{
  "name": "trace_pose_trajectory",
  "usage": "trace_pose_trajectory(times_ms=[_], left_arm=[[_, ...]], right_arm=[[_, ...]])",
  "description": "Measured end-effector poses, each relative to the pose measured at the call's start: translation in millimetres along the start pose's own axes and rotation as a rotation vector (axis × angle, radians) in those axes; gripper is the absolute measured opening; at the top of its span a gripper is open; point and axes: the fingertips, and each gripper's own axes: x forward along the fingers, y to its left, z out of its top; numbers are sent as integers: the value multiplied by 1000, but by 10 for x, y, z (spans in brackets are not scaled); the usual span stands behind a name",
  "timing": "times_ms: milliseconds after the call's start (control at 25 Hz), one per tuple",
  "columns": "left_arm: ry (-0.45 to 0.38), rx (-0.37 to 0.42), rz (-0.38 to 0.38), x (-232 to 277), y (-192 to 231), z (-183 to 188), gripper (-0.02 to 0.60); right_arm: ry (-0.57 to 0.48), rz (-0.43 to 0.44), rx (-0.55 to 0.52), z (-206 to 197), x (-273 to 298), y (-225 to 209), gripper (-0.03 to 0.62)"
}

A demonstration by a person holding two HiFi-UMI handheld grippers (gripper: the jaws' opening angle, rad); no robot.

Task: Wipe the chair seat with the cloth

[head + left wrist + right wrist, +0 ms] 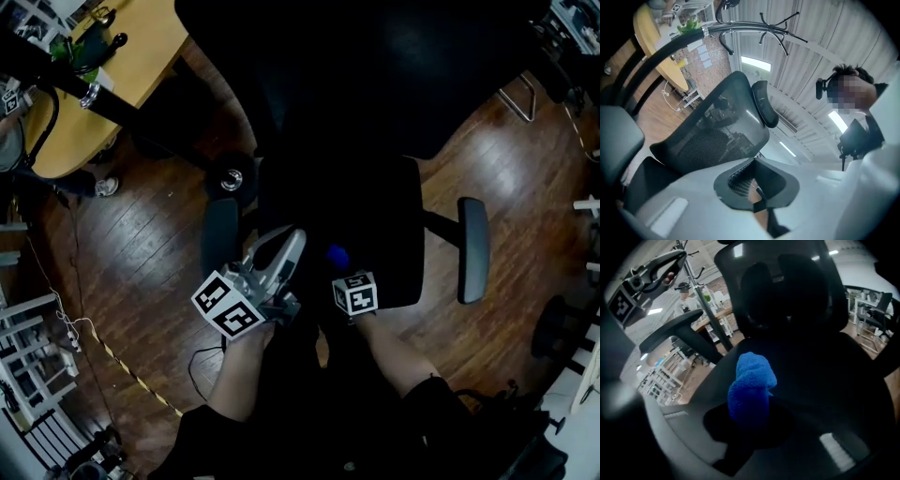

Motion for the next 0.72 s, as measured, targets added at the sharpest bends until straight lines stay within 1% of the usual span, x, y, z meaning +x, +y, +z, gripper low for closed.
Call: trace_pose_trajectory(times_ms=[160, 240, 320, 400, 520, 600, 720], left_arm=[[-57, 9, 68, -326, 117, 152, 0], [-80, 14, 99, -476, 170, 200, 0], [-98, 20, 127, -606, 204, 233, 0], [-113, 25, 148, -714, 216, 259, 0], [-125, 30, 173, -840, 261, 279, 0], [-126, 28, 178, -880, 275, 276, 0], [-105, 24, 150, -771, 225, 229, 0]], right_arm=[[39, 166, -71, 37, 351, 916, 37], [75, 227, -119, -24, 472, 1235, 38], [119, 266, -157, -141, 559, 1424, 37], [155, 289, -172, -287, 611, 1484, 38], [147, 311, -187, -344, 632, 1469, 37], [151, 296, -194, -348, 594, 1402, 37], [162, 245, -137, -426, 485, 1091, 37]])
